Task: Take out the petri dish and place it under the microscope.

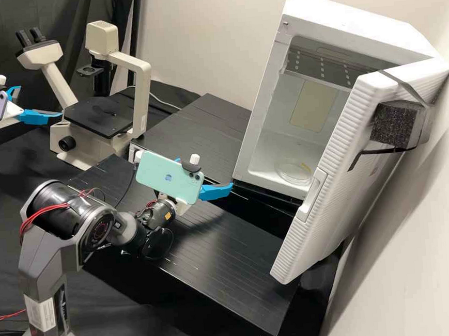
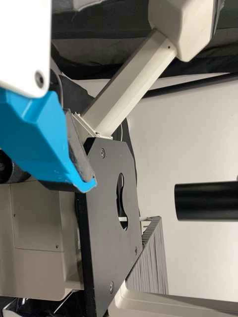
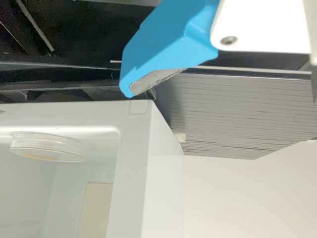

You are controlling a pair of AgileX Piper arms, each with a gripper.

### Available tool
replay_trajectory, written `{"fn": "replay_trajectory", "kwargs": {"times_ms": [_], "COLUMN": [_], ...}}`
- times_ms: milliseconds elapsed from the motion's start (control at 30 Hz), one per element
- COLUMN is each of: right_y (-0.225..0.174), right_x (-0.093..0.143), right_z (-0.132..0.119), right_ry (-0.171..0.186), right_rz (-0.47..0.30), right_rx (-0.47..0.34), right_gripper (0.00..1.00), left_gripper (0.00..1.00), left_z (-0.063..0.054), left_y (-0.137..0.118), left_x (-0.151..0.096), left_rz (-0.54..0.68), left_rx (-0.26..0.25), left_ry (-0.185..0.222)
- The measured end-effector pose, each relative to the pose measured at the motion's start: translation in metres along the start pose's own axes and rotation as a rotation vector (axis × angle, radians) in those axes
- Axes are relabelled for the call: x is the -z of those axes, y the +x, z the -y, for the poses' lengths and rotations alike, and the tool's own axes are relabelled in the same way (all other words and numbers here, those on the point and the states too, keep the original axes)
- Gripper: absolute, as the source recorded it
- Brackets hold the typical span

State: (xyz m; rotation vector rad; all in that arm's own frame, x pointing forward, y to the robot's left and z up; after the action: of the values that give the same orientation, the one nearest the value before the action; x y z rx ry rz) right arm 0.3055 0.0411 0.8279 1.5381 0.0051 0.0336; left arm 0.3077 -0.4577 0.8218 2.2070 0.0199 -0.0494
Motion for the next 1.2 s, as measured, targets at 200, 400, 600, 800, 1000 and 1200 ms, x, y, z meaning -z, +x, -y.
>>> {"fn": "replay_trajectory", "kwargs": {"times_ms": [200, 400, 600, 800, 1000, 1200], "right_y": [0.000, -0.005, -0.022, -0.034, -0.032, -0.015], "right_x": [0.000, -0.009, -0.039, -0.064, -0.082, -0.087], "right_z": [0.000, -0.005, -0.025, -0.052, -0.081, -0.096], "right_ry": [0.000, -0.009, 0.048, 0.091, 0.086, 0.069], "right_rz": [0.000, -0.005, 0.032, 0.052, 0.074, 0.065], "right_rx": [0.000, -0.021, -0.086, -0.178, -0.285, -0.317], "right_gripper": [1.00, 1.00, 1.00, 1.00, 1.00, 1.00], "left_gripper": [1.00, 1.00, 1.00, 1.00, 1.00, 1.00], "left_z": [0.000, 0.000, 0.000, 0.000, 0.000, 0.000], "left_y": [0.000, 0.000, 0.000, 0.000, 0.000, 0.000], "left_x": [0.000, 0.000, 0.000, 0.000, 0.000, 0.000], "left_rz": [0.000, 0.000, 0.000, 0.000, 0.000, 0.000], "left_rx": [0.000, 0.000, 0.000, 0.000, 0.000, 0.000], "left_ry": [0.000, 0.000, 0.000, 0.000, 0.000, 0.000]}}
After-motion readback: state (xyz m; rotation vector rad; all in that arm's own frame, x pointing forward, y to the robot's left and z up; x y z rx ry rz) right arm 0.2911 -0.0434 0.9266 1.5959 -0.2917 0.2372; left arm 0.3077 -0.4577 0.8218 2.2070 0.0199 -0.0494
